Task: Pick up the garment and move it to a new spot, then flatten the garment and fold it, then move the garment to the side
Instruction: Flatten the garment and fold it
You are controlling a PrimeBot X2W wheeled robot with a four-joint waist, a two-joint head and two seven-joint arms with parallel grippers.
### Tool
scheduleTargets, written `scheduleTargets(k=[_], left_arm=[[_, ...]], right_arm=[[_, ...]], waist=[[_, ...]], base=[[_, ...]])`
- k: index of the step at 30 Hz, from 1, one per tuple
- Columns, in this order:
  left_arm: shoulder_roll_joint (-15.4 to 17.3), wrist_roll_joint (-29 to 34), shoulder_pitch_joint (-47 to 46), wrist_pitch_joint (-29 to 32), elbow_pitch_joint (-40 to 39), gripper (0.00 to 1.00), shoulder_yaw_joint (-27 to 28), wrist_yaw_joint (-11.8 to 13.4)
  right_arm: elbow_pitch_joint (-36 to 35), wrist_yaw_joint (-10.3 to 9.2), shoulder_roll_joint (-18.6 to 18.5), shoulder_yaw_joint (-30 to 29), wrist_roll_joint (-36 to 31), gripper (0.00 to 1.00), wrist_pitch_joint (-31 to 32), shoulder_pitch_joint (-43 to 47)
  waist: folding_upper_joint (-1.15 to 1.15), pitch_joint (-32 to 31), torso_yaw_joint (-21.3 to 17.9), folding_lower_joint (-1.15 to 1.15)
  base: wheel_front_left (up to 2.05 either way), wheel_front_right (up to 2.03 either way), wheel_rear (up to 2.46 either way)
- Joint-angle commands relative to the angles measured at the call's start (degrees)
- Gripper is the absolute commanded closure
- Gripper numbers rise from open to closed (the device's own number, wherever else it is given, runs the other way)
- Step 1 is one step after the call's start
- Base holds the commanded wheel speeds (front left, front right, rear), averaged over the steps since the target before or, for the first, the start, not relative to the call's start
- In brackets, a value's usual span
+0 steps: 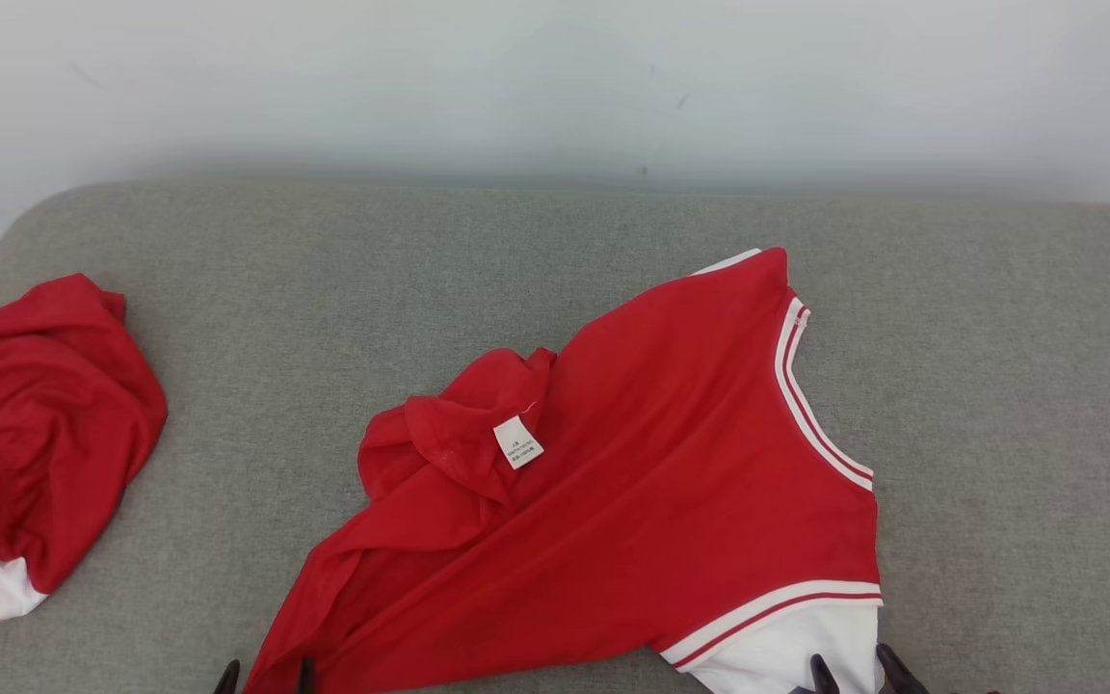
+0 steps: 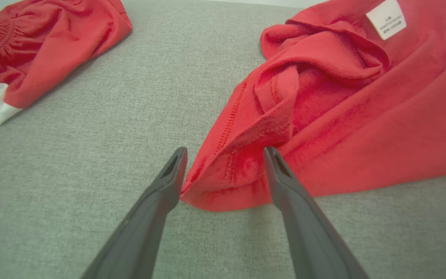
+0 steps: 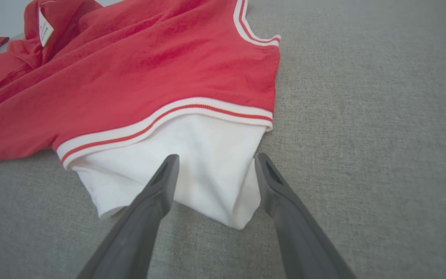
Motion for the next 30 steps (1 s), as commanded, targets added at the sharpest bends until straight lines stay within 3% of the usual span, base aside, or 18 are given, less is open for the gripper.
scheduleTargets(k=[1,10,11,12,13,19,23,30], left_arm=[[-0.3,0.3,0.7,-0.2,-0.7,0.00,0.5,0.1],[-1.7,1.3,2.7,-0.2,-5.1,0.00,1.1,0.1],[-1.9,1.4,3.0,-0.2,-5.7,0.00,1.2,0.1],[-2.0,1.3,3.3,-0.2,-6.1,0.00,1.3,0.1],[-2.1,1.2,3.5,-0.2,-6.4,0.00,1.4,0.1],[-2.5,1.5,4.5,-0.2,-8.4,0.00,1.9,0.1],[-2.7,1.3,4.0,-0.2,-8.6,0.00,1.9,0.1],[-2.7,0.3,2.8,-0.2,-7.9,0.00,1.8,0.1]], right_arm=[[0.2,0.19,0.4,-0.2,0.7,0.00,0.2,-0.4],[4.9,0.19,1.2,-1.3,0.6,0.00,2.3,-2.0],[5.1,0.19,1.3,-1.2,0.9,0.56,1.9,-1.9],[5.1,0.19,1.3,-1.1,1.0,0.92,1.3,-2.0],[5.1,0.19,1.3,-1.0,0.9,1.00,0.7,-2.2],[3.7,0.19,1.2,-1.0,2.2,1.00,-1.6,-4.9],[4.4,0.19,0.0,-0.3,3.5,1.00,0.5,-9.6],[14.4,0.17,-0.6,3.5,4.7,1.00,5.4,-20.7]], waist=[[0.00,-0.2,0.2,0.00],[0.00,-1.8,1.6,0.00],[0.00,-2.0,1.7,0.00],[0.00,-2.2,1.8,0.00],[0.00,-2.3,1.8,0.00],[0.00,-2.9,2.0,0.00],[0.00,-2.9,2.3,0.00],[0.00,-2.3,2.0,0.00]], base=[[0.00,0.00,0.00],[0.00,0.00,0.00],[0.00,0.00,0.00],[0.00,0.00,0.00],[0.00,0.00,0.00],[0.00,0.00,0.00],[0.00,0.00,0.00],[0.00,0.00,0.00]])
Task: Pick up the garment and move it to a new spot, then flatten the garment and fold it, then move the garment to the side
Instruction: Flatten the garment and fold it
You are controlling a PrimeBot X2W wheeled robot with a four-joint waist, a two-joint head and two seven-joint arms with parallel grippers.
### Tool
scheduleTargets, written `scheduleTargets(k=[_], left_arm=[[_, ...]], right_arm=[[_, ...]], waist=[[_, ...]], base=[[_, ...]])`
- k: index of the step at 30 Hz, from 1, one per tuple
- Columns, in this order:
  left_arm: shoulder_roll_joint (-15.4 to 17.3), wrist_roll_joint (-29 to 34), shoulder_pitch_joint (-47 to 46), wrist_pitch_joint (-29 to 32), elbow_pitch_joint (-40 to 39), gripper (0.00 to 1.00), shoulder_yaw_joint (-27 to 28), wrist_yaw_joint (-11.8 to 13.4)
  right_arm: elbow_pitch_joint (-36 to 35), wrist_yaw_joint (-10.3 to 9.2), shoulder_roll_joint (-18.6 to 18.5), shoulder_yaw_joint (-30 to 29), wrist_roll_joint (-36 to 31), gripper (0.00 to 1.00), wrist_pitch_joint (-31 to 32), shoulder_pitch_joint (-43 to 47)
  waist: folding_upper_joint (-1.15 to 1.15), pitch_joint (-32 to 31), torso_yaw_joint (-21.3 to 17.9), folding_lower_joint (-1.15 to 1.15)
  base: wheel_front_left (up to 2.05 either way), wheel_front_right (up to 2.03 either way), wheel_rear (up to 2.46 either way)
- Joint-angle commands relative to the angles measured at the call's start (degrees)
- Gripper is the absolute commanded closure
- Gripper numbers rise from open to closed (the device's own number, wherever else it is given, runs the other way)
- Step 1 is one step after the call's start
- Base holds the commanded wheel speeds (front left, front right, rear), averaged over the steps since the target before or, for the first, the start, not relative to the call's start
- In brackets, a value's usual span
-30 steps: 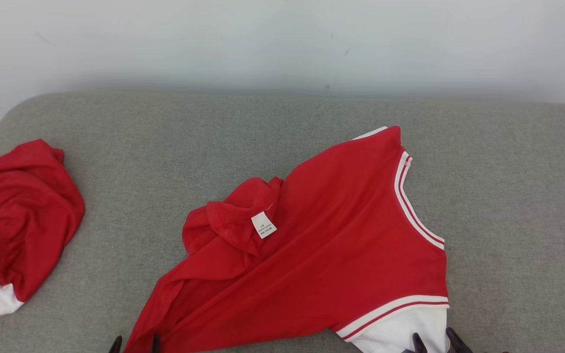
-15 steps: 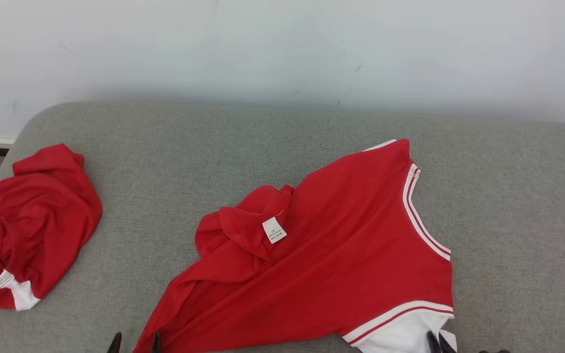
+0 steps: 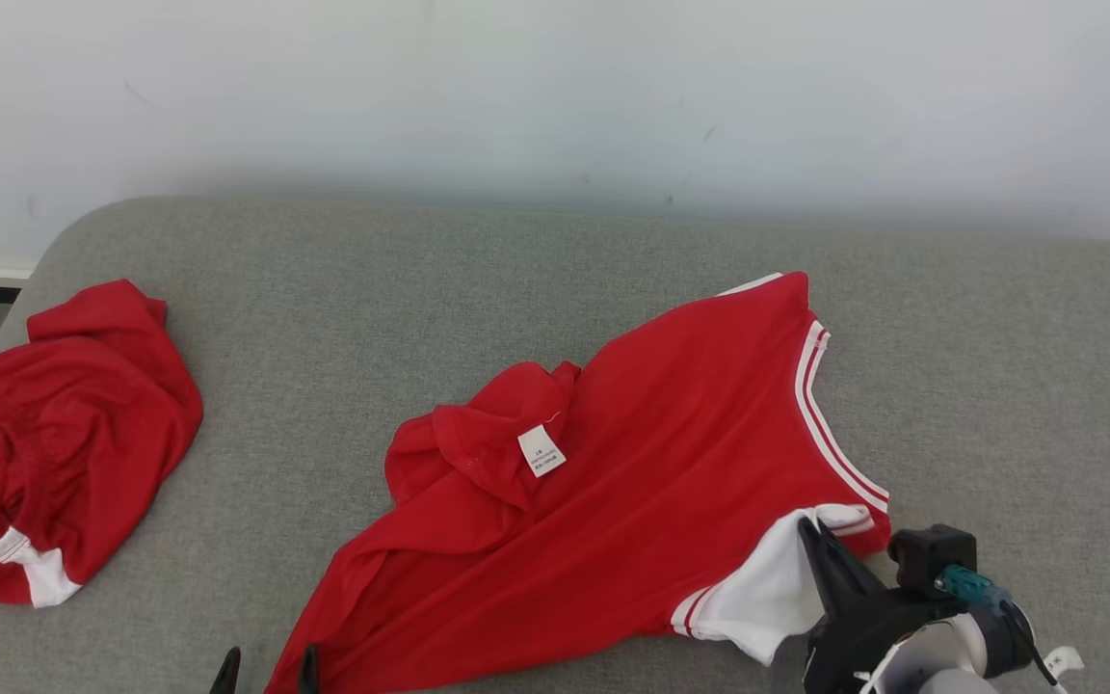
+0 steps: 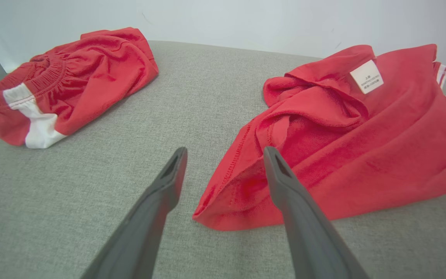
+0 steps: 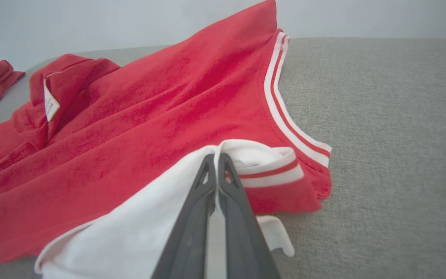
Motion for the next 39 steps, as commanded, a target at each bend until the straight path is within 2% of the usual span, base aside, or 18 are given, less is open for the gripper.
scheduleTargets(k=[1,2,3,4,11,24,27,31,37,38,39], left_arm=[[-0.1,-0.8,-0.9,-0.2,0.5,0.00,-0.3,0.1],[-0.1,-0.8,-1.1,-0.2,0.7,0.00,-0.5,0.1],[-0.1,-0.8,-1.4,-0.2,0.9,0.00,-0.6,0.1],[-0.1,-0.9,-1.6,-0.2,0.9,0.00,-0.7,0.1],[-0.1,-0.8,-1.2,-0.2,1.6,0.00,-1.5,0.1],[-0.1,-0.5,0.6,-0.2,1.6,0.00,-2.9,0.1],[-0.1,-0.8,0.6,-0.2,1.5,0.00,-2.9,0.1],[-0.1,-1.1,-0.2,-0.2,1.5,0.00,-2.9,0.1],[-0.1,-1.4,-0.7,-0.2,1.8,0.00,-2.6,0.1],[-0.1,-1.3,-0.6,-0.2,1.8,0.00,-2.6,0.1],[-0.1,-1.3,-0.5,-0.2,2.0,0.00,-2.7,0.1]], right_arm=[[3.8,0.15,-0.4,1.4,0.5,1.00,-0.9,-2.9],[5.5,0.12,-0.4,1.6,0.9,0.91,-1.9,-4.0],[7.2,0.12,-0.4,2.1,1.2,0.60,-2.7,-4.5],[8.7,0.12,-0.2,2.7,1.5,0.00,-3.5,-4.8],[11.7,0.12,-1.7,4.8,3.6,0.00,-9.1,-3.5],[0.4,0.13,-6.0,3.7,5.2,0.00,-10.7,8.3],[-2.1,0.13,-7.9,4.3,3.4,0.00,-9.5,10.4],[-3.7,0.13,-7.9,4.5,0.9,0.00,-9.0,10.3],[-0.2,0.13,-7.2,6.7,-4.7,0.00,-8.4,6.1],[0.9,0.12,-7.2,6.8,-5.6,0.06,-8.2,5.3],[3.7,0.12,-6.8,7.4,-6.1,1.00,-7.3,4.4]], waist=[[0.00,0.2,-0.1,0.00],[0.00,0.1,0.0,0.00],[0.00,0.1,0.1,0.00],[0.00,0.0,0.2,0.00],[0.00,-0.7,0.1,0.00],[0.00,-1.3,1.2,0.00],[0.00,-1.0,1.4,0.00],[0.00,-0.3,1.5,0.00],[0.00,0.1,1.4,0.00],[0.00,0.1,1.4,0.00],[0.00,0.0,1.4,0.00]], base=[[0.00,0.00,0.00],[0.00,0.00,0.00],[0.00,0.00,0.00],[0.00,0.00,0.00],[0.00,0.00,0.00],[0.00,0.00,0.00],[0.00,0.00,0.00],[0.00,0.00,0.00],[0.00,0.00,0.00],[0.00,0.00,0.00],[0.00,0.00,0.00]])
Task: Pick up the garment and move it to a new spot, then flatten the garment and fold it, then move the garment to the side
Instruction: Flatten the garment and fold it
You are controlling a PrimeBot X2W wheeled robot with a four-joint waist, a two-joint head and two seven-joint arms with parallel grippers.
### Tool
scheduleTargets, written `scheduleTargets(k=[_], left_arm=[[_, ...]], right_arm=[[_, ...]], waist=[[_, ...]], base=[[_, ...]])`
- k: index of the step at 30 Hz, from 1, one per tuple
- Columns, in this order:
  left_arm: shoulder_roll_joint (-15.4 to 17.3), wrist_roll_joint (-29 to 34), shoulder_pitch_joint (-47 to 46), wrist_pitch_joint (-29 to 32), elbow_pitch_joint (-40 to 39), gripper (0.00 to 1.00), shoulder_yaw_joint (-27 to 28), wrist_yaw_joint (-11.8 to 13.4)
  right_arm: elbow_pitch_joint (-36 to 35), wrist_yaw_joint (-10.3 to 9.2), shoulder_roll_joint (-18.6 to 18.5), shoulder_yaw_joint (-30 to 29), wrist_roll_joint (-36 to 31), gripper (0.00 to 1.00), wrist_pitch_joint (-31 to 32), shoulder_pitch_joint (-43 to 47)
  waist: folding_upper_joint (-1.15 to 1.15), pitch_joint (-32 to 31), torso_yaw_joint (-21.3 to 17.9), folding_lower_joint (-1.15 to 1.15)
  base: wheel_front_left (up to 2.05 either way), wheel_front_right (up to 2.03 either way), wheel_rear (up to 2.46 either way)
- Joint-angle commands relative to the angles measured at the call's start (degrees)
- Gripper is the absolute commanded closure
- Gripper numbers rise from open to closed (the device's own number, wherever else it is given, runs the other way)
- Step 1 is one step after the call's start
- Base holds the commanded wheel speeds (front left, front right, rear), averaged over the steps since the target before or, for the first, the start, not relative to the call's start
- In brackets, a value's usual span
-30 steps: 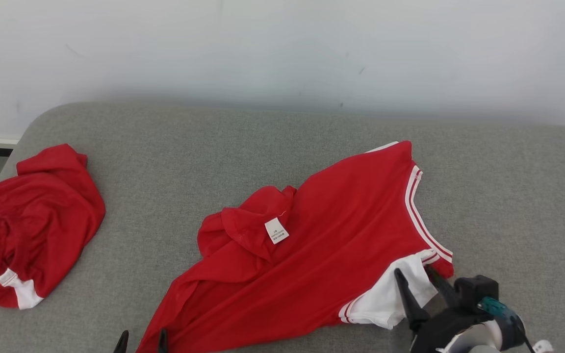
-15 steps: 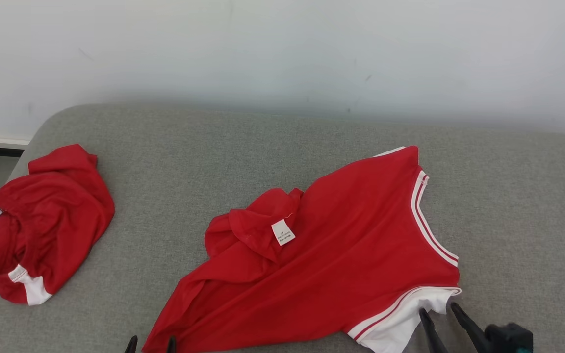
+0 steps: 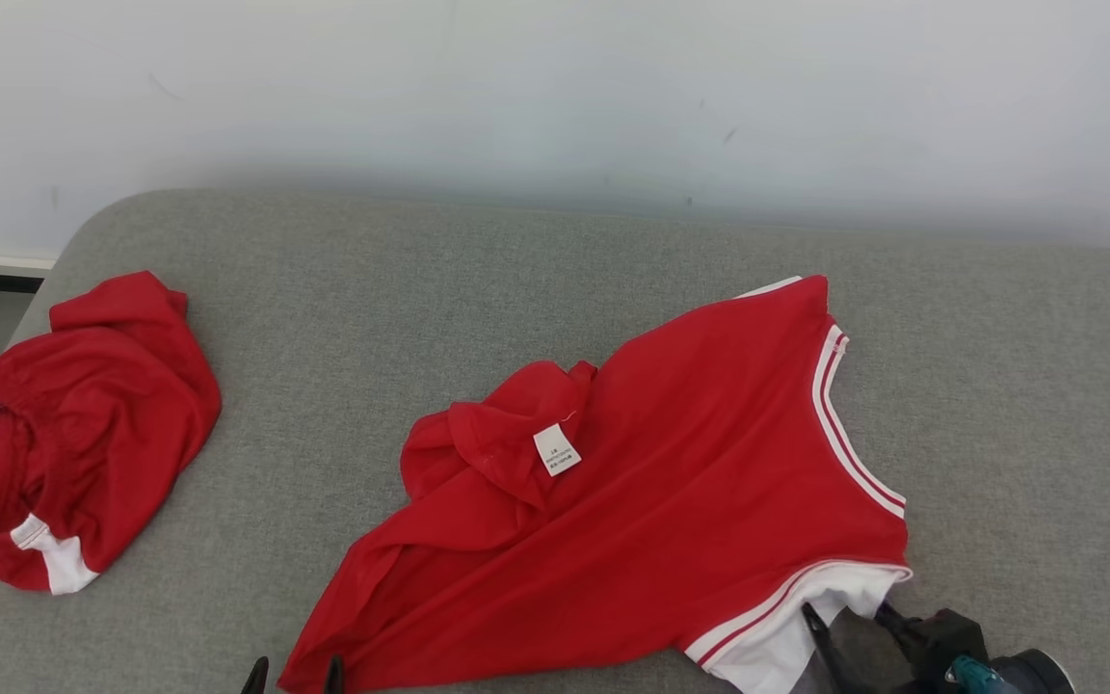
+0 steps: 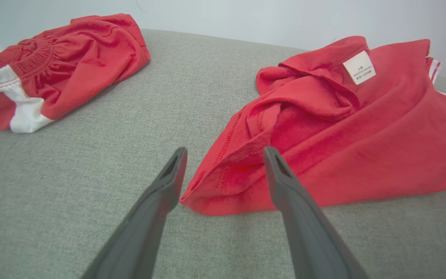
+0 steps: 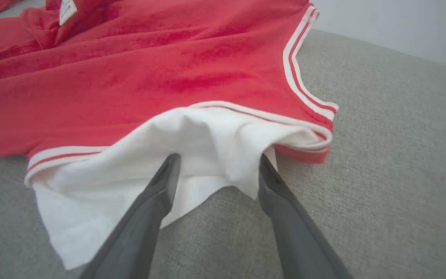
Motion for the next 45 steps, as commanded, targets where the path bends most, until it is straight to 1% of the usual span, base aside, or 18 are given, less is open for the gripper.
scheduleTargets(k=[1,4,6,8,9,12,14,15,19,20,24,27,31,34,36,38,45], left_arm=[[0.0,0.0,0.0,-0.2,0.4,0.00,0.1,0.1],[0.0,0.0,0.4,-0.2,0.6,0.00,0.1,0.1],[0.0,-0.2,0.9,-0.2,0.7,0.00,0.1,0.1],[0.0,-0.4,1.3,-0.2,0.7,0.00,0.4,0.1],[0.0,-0.4,1.3,-0.2,0.7,0.00,0.4,0.1],[0.0,-0.9,1.7,-0.2,0.7,0.00,0.4,0.1],[0.0,-1.2,1.9,-0.2,0.7,0.00,0.5,0.1],[0.0,-1.5,1.8,-0.2,0.6,0.00,0.6,0.1],[0.0,-1.7,0.6,-0.2,0.7,0.00,0.2,0.1],[0.0,-1.7,0.4,-0.2,0.6,0.00,0.2,0.1],[0.0,-1.7,-0.4,-0.2,0.9,0.00,0.2,0.1],[0.0,-1.7,-0.6,-0.2,1.2,0.00,0.2,0.1],[0.0,-1.8,-1.5,-0.2,1.6,0.00,0.1,0.1],[0.0,-1.8,-1.8,-0.2,2.0,0.00,-0.1,0.1],[0.0,-1.7,-2.2,-0.2,2.1,0.00,-0.2,0.1],[0.0,-1.5,-2.7,-0.2,2.3,0.00,-0.6,0.1],[0.0,-1.4,-4.2,-0.2,2.4,0.00,-1.5,0.1]], right_arm=[[1.7,0.07,0.2,0.6,0.1,1.00,0.4,-0.5],[2.8,0.07,1.1,0.5,3.8,1.00,0.5,-0.4],[1.5,0.07,0.9,0.4,6.8,1.00,1.1,1.2],[-1.4,0.07,0.0,0.5,9.0,1.00,2.3,3.1],[-1.4,0.07,0.0,0.5,9.0,1.00,2.3,3.1],[-8.6,0.07,-0.2,-0.7,13.3,1.00,6.1,7.0],[-14.4,0.07,-1.0,-2.4,15.3,1.00,9.5,9.9],[-20.2,0.07,-1.0,-4.1,17.4,1.00,13.8,13.2],[-31.1,0.08,-0.1,-8.3,20.1,1.00,22.7,19.2],[-33.4,0.08,0.6,-9.3,20.9,1.00,24.5,20.3],[-39.9,0.08,3.0,-12.7,23.0,1.00,30.9,23.6],[-42.0,0.08,3.4,-13.8,21.8,1.00,32.7,22.7],[-39.6,0.08,2.0,-11.9,19.1,1.00,32.4,18.0],[-34.5,0.08,0.9,-10.1,17.5,1.00,30.2,12.6],[-29.9,0.08,0.9,-8.9,17.5,1.00,28.6,8.4],[-24.8,0.08,-0.1,-7.3,16.1,1.00,26.8,3.7],[-4.2,0.08,2.9,-4.5,17.7,1.00,19.2,-12.7]], waist=[[0.00,-0.1,0.0,0.00],[0.00,-0.6,-0.1,0.00],[0.00,-1.1,-0.3,0.00],[0.00,-1.3,-0.7,0.00],[0.00,-1.3,-0.7,0.00],[0.00,-1.6,-1.4,0.00],[0.00,-1.5,-1.9,0.00],[0.00,-1.1,-2.4,0.00],[0.00,-0.3,-2.7,0.00],[0.00,-0.1,-2.8,0.00],[0.00,0.5,-2.8,0.00],[0.00,0.8,-2.7,0.00],[0.00,1.1,-2.4,0.00],[0.00,1.4,-2.1,0.00],[0.00,1.5,-1.9,0.00],[0.00,1.6,-1.5,0.00],[0.00,2.5,-0.4,0.00]], base=[[0.00,0.00,0.00],[0.00,0.00,0.00],[0.00,0.00,0.00],[0.00,0.00,0.00],[0.00,0.00,0.00],[0.00,0.00,0.00],[0.00,0.00,0.00],[0.00,0.00,0.00],[0.00,0.00,0.00],[0.00,0.00,0.00],[0.00,0.00,0.00],[0.00,0.00,0.00],[0.00,0.00,0.00],[0.00,0.00,0.00],[0.00,0.00,0.00],[0.00,0.00,0.00],[0.00,0.00,0.00]])
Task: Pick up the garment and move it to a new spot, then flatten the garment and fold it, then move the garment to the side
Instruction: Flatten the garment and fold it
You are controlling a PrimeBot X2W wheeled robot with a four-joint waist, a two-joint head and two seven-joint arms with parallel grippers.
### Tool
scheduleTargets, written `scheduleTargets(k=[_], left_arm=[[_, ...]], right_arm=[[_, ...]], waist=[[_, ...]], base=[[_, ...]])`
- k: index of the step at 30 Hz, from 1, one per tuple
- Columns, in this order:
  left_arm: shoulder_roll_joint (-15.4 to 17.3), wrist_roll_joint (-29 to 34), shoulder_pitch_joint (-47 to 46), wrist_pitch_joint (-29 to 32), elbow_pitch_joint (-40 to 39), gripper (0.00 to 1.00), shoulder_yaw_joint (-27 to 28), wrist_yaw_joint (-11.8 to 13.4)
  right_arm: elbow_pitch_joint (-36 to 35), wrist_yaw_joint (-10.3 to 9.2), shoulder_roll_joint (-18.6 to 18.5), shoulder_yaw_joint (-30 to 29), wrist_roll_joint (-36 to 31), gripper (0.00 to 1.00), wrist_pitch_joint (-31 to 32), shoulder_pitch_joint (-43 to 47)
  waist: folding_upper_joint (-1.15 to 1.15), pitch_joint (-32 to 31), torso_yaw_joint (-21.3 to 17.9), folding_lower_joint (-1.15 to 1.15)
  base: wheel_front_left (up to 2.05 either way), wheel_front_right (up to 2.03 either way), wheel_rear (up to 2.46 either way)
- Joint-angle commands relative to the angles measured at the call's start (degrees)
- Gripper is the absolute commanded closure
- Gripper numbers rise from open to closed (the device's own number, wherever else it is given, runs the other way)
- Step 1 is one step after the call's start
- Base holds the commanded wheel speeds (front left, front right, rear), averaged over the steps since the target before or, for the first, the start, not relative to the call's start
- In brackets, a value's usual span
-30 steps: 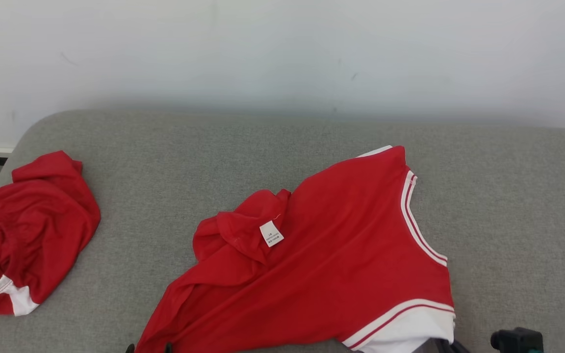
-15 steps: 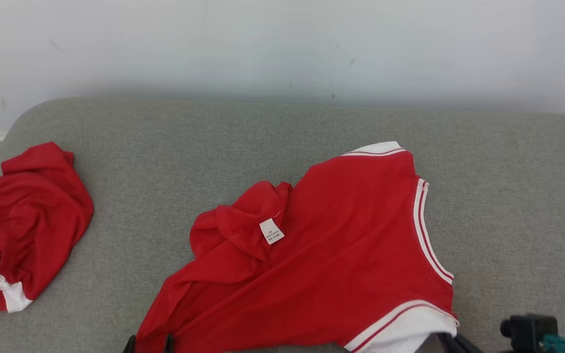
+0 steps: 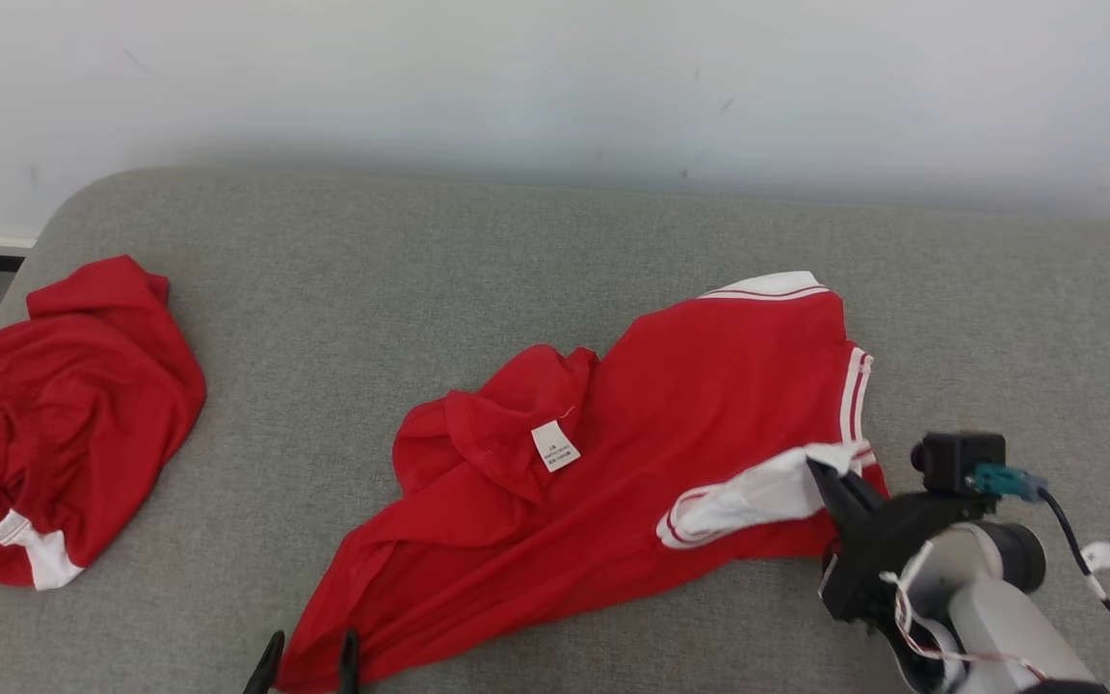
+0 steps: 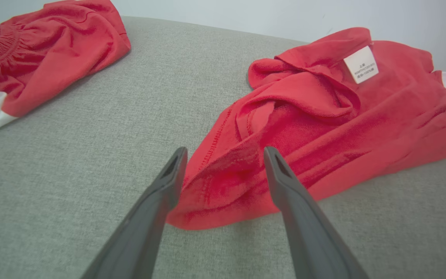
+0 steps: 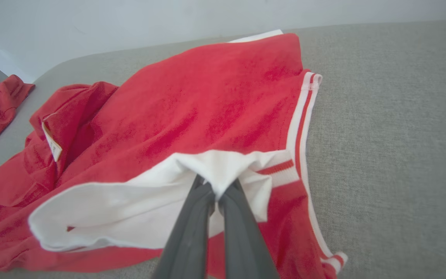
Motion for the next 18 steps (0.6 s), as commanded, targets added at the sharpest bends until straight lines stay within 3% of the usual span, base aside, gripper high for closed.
scheduleTargets(k=[1,3,4,5,6,12,18], left_arm=[[0.0,0.0,-1.3,-0.2,0.0,0.00,-0.2,0.1],[0.0,-0.1,-1.3,-0.2,0.2,0.00,-0.5,0.1],[0.0,-0.1,-1.5,-0.2,0.1,0.00,-0.6,0.1],[0.0,-0.1,-1.5,-0.2,0.2,0.00,-0.7,0.1],[0.0,-0.1,-1.5,-0.2,0.2,0.00,-0.7,0.1],[0.0,0.1,-0.2,-0.2,0.0,0.00,0.1,0.1],[0.0,0.2,1.0,-0.2,-0.7,0.00,1.1,0.1]], right_arm=[[5.6,0.09,1.3,0.9,0.4,1.00,-2.5,-4.1],[11.1,0.09,2.1,2.4,-0.1,1.00,-4.3,-7.3],[13.4,0.09,2.5,3.2,-0.1,0.86,-5.3,-8.6],[15.5,0.09,2.6,4.2,-0.2,0.58,-6.3,-9.7],[17.1,0.09,2.7,4.9,0.0,0.00,-7.7,-10.7],[21.1,0.09,1.6,8.0,2.0,0.00,-14.6,-11.8],[18.3,0.09,-2.0,9.8,6.5,0.00,-20.9,-7.3]], waist=[[0.00,0.4,0.4,0.00],[0.00,0.5,0.6,0.00],[0.00,0.5,0.7,0.00],[0.00,0.4,0.8,0.00],[0.00,0.3,0.9,0.00],[0.00,-0.8,0.5,0.00],[0.00,-1.7,0.1,0.00]], base=[[0.00,0.00,0.00],[0.00,0.00,0.00],[0.00,0.00,0.00],[0.00,0.00,0.00],[0.00,0.00,0.00],[0.00,0.00,0.00],[0.00,0.00,0.00]])
